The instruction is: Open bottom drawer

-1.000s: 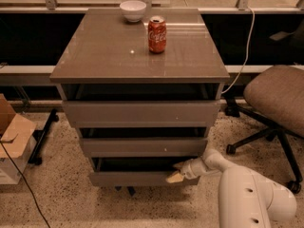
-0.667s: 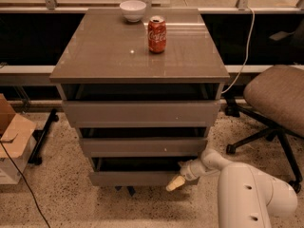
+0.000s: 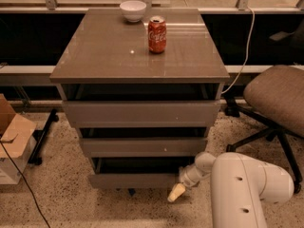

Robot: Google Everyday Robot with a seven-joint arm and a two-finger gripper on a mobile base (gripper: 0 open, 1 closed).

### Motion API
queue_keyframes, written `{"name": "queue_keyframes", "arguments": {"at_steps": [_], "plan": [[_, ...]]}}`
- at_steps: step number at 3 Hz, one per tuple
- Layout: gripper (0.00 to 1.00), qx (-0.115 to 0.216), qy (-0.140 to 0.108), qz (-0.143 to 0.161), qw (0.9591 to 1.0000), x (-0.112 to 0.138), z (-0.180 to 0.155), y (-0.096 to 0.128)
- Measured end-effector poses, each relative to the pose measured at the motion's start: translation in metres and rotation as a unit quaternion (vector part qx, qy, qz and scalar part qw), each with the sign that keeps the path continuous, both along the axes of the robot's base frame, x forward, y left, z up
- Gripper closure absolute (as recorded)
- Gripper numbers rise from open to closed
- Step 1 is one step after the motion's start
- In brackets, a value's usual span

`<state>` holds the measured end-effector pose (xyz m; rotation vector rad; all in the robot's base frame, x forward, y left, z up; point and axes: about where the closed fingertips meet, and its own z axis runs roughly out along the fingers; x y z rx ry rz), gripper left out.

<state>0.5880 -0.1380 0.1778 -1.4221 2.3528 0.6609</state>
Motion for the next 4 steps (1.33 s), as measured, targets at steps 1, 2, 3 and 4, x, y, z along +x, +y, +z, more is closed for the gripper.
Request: {"name": "queue_keyframes", "arguments": {"at_steps": [1,2,3,4], "plan": [[0.25,-0.004,0.003,0.004,1.0000,-0.002,0.001,0.000],[0.56,-0.004,0.003,0.004,1.0000,-0.002,0.004,0.000],[0.58,-0.004,0.003,0.004,1.0000,-0.003,0.005,0.000],[0.39,-0.007,0.019,-0.001,0.9998,-0.018,-0.001,-0.004]]}}
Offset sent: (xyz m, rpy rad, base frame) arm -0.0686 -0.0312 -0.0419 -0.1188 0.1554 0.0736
